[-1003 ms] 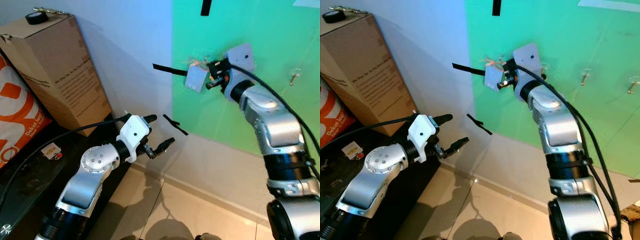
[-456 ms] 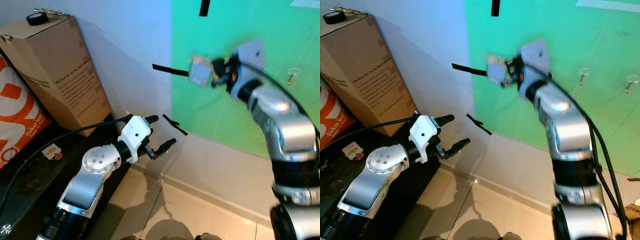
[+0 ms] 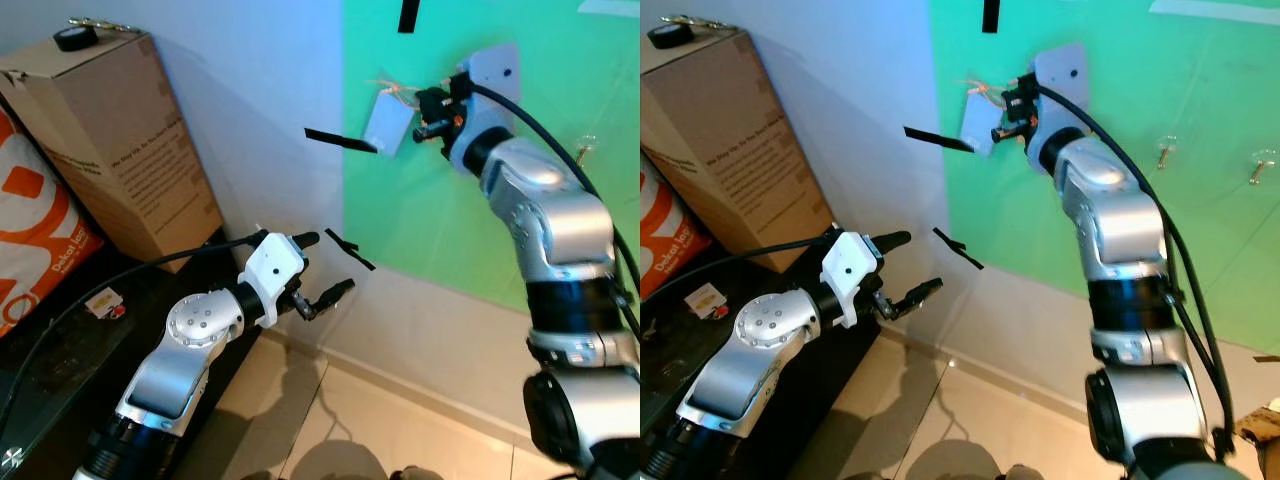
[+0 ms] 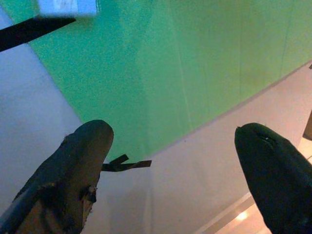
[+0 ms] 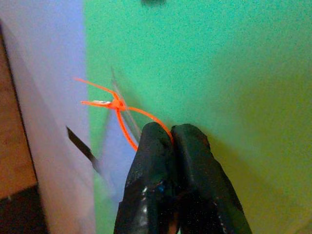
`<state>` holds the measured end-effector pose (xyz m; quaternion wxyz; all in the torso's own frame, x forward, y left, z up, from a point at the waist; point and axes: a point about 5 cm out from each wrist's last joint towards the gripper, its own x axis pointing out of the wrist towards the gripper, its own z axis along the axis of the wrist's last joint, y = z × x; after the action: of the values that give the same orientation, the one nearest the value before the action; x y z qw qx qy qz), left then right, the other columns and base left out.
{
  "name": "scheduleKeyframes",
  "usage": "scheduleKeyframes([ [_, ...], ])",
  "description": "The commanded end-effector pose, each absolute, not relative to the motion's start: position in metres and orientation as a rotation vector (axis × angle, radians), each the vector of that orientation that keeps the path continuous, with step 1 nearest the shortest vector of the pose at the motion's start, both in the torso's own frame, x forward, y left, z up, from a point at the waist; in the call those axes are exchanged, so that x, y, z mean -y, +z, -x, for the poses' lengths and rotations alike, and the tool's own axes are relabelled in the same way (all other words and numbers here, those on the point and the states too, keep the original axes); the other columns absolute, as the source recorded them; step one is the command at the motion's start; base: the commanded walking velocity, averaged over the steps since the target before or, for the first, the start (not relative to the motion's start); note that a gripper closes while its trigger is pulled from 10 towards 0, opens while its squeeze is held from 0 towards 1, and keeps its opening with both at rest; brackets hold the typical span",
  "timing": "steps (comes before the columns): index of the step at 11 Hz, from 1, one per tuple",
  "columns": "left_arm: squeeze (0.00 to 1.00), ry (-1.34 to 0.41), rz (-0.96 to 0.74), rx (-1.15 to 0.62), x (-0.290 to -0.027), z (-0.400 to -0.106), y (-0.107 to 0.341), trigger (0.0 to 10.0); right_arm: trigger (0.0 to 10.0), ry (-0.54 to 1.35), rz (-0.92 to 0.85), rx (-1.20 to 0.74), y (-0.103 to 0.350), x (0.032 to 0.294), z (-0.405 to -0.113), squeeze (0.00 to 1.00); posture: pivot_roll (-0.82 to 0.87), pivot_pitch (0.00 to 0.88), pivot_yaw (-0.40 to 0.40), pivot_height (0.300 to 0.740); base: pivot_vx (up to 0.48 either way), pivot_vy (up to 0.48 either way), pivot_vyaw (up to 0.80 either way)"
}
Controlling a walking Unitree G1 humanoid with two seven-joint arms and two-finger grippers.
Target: Hang keys on a hook
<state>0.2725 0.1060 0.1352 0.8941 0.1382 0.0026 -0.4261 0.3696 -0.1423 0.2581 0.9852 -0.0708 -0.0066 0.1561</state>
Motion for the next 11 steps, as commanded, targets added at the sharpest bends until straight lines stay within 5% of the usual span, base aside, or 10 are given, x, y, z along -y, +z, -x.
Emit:
scheduleKeyframes([
  [1,0.00,-0.886,-0.303,-0.008,-0.108,-0.274,0.135,10.0,10.0,0.296,0.131,-0.063,0.243,0.144,-0.375,0.00,-0.10,0.000,0.101,0.740,0.000,0.000,0.00],
  [5,0.00,-0.888,-0.304,-0.013,-0.109,-0.273,0.135,10.0,10.0,0.366,0.136,-0.195,0.201,0.156,-0.356,0.00,-0.10,0.000,0.107,0.740,0.000,0.000,0.00],
  [11,0.00,-0.907,-0.302,-0.010,-0.106,-0.276,0.136,10.0,10.0,0.373,0.051,0.030,0.247,0.163,-0.336,0.00,-0.12,0.000,0.128,0.740,0.000,0.000,0.00],
])
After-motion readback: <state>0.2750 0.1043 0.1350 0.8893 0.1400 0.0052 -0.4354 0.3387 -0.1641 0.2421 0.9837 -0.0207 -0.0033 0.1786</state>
